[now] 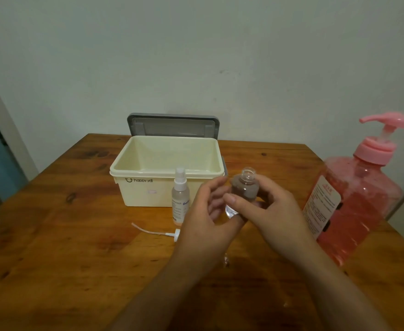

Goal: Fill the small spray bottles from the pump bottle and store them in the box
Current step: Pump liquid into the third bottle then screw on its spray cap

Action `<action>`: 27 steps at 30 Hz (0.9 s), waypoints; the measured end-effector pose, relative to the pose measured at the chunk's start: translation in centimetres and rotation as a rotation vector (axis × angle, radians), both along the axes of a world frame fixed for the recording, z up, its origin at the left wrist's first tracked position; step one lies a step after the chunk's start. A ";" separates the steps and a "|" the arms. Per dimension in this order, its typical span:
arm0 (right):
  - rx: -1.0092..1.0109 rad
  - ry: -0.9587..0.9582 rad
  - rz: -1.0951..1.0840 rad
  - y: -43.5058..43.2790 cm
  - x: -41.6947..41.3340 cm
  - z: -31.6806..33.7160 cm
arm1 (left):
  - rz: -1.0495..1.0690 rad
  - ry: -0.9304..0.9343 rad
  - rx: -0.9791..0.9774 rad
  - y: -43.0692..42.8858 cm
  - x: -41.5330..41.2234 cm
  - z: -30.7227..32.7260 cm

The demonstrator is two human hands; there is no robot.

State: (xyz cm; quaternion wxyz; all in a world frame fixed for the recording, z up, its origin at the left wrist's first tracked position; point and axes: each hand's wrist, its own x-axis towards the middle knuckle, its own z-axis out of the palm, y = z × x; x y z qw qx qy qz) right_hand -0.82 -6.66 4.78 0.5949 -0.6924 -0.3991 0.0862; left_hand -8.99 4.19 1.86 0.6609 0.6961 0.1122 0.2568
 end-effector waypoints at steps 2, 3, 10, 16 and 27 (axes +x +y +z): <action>0.006 0.004 -0.002 0.0 0.0 -0.3 | 0.055 0.040 0.177 0.4 -0.8 0.0; 0.008 0.006 -0.003 0.0 0.0 -0.5 | 0.086 0.052 0.273 0.6 -1.3 0.0; -0.016 0.046 -0.041 0.6 -0.1 -3.2 | 0.188 0.143 0.856 3.2 -3.7 -0.4; -0.062 0.036 -0.046 1.0 -0.4 -4.6 | 0.102 0.277 1.040 4.2 -4.7 -1.4; -0.120 0.097 -0.001 1.2 -0.6 -6.0 | 0.077 0.316 1.061 5.1 -4.9 -3.2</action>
